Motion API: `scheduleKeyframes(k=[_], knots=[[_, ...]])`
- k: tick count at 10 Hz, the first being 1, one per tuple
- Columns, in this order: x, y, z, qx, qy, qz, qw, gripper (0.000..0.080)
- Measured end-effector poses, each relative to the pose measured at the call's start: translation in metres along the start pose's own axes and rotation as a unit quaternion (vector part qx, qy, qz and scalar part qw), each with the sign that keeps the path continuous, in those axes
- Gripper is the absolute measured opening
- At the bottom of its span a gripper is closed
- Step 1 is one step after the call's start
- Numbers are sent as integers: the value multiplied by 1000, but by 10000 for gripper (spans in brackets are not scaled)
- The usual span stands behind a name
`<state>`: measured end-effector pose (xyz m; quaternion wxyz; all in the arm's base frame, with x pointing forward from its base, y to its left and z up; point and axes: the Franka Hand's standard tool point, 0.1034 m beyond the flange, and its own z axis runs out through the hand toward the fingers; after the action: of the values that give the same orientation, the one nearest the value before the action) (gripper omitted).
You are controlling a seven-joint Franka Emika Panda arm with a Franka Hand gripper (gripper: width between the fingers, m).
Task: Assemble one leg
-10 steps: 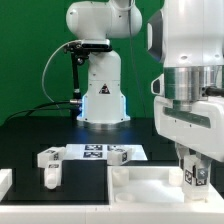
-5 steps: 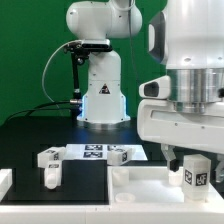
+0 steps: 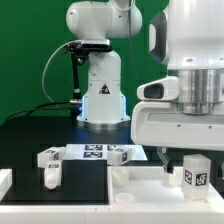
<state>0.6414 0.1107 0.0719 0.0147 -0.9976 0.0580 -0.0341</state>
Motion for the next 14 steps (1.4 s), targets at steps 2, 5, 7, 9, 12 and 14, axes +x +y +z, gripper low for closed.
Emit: scheduleKeyframes(k=[2,5,7,9,12,14], knots=[[-1,0,2,4,-2,-12,1000,627],[-1,0,2,4,-2,44,999,295],[-1,0,2,4,-2,133,991,284],[-2,-2,3,-8,4,260,966,284],[-3,-6,3,-5,2,534,846,284],[-3,-3,4,17,11,611,791,284]])
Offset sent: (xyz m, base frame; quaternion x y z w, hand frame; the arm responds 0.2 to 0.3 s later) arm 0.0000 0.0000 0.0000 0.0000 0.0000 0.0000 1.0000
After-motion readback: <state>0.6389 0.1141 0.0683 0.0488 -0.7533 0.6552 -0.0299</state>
